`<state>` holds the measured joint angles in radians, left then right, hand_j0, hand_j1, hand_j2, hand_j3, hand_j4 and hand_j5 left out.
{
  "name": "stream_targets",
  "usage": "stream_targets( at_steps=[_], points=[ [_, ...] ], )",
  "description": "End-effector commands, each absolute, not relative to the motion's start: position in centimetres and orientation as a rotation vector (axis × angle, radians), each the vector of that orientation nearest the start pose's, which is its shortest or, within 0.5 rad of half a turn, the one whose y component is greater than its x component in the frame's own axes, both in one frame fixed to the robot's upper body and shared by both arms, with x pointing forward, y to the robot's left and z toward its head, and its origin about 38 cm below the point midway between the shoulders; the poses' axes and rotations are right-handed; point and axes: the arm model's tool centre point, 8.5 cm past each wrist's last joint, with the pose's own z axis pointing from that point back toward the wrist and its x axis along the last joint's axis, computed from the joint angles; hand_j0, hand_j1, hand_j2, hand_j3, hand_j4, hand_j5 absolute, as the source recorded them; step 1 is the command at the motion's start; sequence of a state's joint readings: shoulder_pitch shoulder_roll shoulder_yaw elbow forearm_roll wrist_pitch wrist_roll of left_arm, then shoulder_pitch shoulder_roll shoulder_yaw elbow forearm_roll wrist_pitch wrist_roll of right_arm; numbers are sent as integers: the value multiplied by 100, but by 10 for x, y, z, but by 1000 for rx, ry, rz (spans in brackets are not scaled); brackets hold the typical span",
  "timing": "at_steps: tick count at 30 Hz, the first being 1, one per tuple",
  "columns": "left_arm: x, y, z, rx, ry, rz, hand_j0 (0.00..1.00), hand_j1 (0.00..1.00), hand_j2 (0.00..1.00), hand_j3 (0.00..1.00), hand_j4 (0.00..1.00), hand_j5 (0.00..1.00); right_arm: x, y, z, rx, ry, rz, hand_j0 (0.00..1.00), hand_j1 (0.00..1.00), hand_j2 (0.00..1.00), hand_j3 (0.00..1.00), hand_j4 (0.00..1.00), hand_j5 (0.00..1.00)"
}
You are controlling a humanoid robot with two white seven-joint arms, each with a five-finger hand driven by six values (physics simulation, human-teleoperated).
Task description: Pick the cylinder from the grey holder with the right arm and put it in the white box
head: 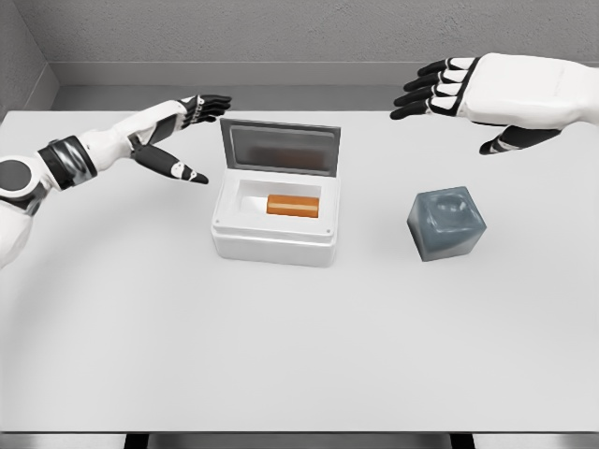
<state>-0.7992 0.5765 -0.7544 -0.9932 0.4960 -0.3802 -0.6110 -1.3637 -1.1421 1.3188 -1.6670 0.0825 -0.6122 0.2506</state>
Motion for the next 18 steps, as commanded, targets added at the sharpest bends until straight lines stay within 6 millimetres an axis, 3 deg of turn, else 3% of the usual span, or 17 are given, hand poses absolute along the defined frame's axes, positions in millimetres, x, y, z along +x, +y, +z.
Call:
stream_targets(
  at_steps=[1,18],
  points=[
    [504,286,195,-289,-1588,-1132,100,100,100,100,100,100,407,-285,368,571,2039,-2723,100,100,100,100,100,100],
    [488,280,197,-324,-1597,-1173,100,100,100,100,100,100,417,-275,362,532,2046,-2725,100,100,100,100,100,100]
  ],
)
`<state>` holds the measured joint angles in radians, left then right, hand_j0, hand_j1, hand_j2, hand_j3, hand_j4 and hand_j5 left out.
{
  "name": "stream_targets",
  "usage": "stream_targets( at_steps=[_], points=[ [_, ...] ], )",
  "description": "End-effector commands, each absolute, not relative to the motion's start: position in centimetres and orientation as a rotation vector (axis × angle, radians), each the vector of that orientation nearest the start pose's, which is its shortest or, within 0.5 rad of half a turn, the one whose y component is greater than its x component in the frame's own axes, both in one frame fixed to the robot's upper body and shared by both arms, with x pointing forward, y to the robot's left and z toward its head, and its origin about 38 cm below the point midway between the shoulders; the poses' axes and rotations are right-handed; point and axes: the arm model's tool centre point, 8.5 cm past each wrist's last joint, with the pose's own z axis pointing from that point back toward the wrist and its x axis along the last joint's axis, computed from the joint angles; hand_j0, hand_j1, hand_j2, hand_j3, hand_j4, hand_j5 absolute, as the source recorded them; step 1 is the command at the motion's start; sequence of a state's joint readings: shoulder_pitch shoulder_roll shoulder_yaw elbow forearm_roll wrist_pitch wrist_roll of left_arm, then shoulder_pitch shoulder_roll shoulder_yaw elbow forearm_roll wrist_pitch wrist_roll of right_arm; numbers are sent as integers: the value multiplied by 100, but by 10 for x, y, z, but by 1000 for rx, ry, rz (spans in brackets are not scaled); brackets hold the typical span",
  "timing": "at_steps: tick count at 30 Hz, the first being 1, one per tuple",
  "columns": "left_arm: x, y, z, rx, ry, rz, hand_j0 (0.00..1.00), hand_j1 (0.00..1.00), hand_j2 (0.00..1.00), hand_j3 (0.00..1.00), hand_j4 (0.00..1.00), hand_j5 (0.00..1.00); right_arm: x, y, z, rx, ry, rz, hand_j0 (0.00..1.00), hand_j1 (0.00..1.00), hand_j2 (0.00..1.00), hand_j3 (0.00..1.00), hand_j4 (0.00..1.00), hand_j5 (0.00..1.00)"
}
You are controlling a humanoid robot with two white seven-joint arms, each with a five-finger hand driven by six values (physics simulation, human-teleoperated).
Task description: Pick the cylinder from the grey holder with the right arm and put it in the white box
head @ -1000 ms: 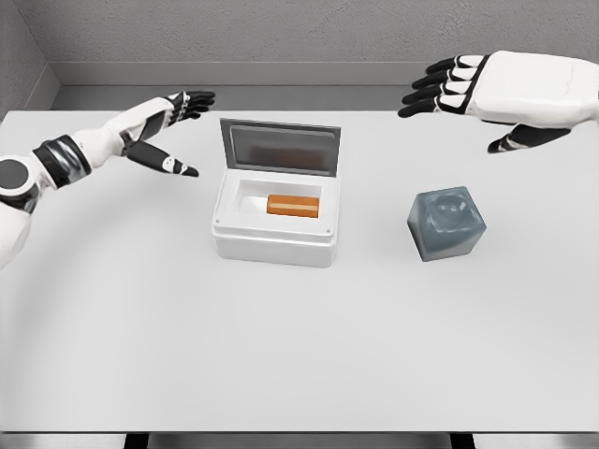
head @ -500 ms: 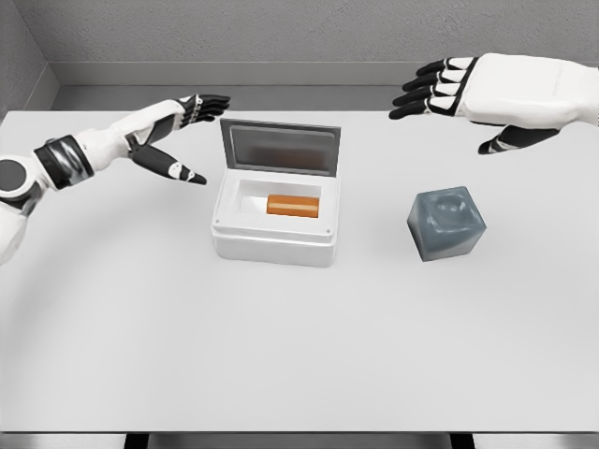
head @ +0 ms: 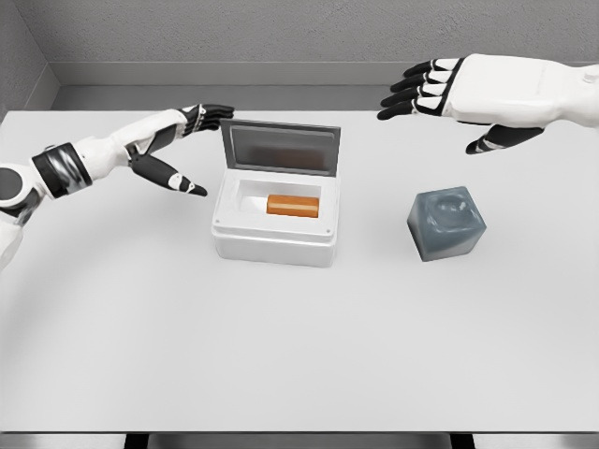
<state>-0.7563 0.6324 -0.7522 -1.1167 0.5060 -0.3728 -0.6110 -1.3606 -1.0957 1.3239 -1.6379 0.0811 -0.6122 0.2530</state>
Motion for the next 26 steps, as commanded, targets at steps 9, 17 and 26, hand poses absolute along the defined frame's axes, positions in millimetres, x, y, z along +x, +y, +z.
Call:
stream_targets(
  at_steps=[9,17,26],
  points=[
    [478,278,199,-347,-1608,-1188,100,100,100,100,100,100,417,-272,361,522,2042,-2724,100,100,100,100,100,100],
    [468,313,204,-295,-1615,-1144,100,100,100,100,100,100,417,-273,362,527,2042,-2724,100,100,100,100,100,100],
    [474,368,190,-188,-1594,-987,100,100,100,100,100,100,417,-270,358,509,2035,-2733,100,100,100,100,100,100]
  ],
)
